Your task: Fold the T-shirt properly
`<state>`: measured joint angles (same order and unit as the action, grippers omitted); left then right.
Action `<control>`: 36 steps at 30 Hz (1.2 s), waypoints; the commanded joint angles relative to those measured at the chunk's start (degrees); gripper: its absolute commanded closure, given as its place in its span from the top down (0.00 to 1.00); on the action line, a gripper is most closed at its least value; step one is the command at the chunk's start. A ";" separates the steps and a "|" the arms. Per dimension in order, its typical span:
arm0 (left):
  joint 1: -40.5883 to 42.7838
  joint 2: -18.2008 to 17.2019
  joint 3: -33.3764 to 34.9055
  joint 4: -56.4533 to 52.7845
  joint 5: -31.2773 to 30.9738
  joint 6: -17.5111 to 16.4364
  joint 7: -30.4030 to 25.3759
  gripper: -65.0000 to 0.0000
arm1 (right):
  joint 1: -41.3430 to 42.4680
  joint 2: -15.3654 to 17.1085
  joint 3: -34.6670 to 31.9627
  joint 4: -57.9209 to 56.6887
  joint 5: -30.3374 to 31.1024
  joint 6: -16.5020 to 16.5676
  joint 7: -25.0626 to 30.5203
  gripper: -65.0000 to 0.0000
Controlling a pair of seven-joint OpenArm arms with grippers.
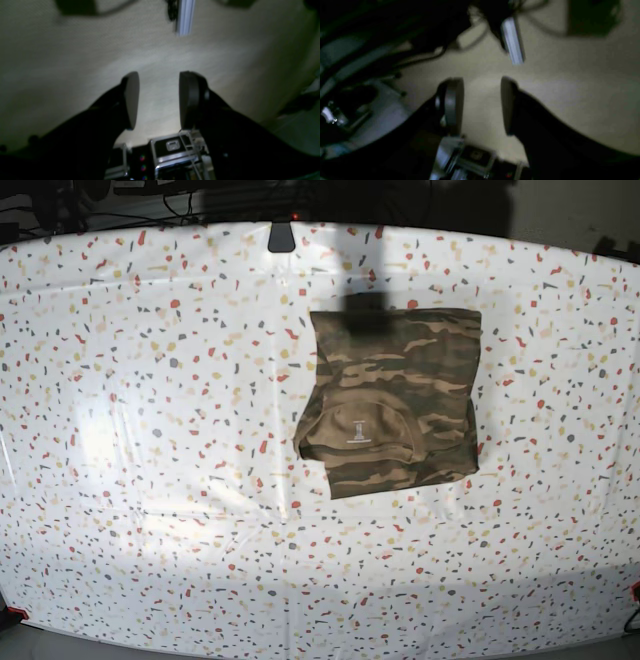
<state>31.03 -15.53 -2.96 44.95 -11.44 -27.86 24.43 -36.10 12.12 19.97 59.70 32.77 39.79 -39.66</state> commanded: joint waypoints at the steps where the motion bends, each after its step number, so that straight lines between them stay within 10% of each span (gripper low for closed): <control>1: -1.75 -0.07 0.79 -4.11 1.70 0.02 -2.27 0.39 | 2.54 1.40 -0.87 -3.72 -0.26 0.21 0.92 0.38; 5: -11.08 2.43 3.39 -19.41 7.61 4.87 -13.92 0.39 | 13.55 5.25 -7.10 -20.98 -8.20 0.07 10.62 0.38; 11: -16.15 4.00 3.43 -26.43 7.65 6.08 -18.71 0.39 | 21.55 8.31 -17.38 -31.10 -15.17 -10.47 30.27 0.38; 36: -18.27 4.39 3.39 -24.04 12.94 7.76 -16.79 0.39 | 24.37 8.33 -29.79 -31.39 -15.23 -11.78 31.12 0.38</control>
<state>12.05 -10.63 0.45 20.97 1.48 -19.86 7.33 -11.60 19.70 -9.85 27.90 17.45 27.64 -8.80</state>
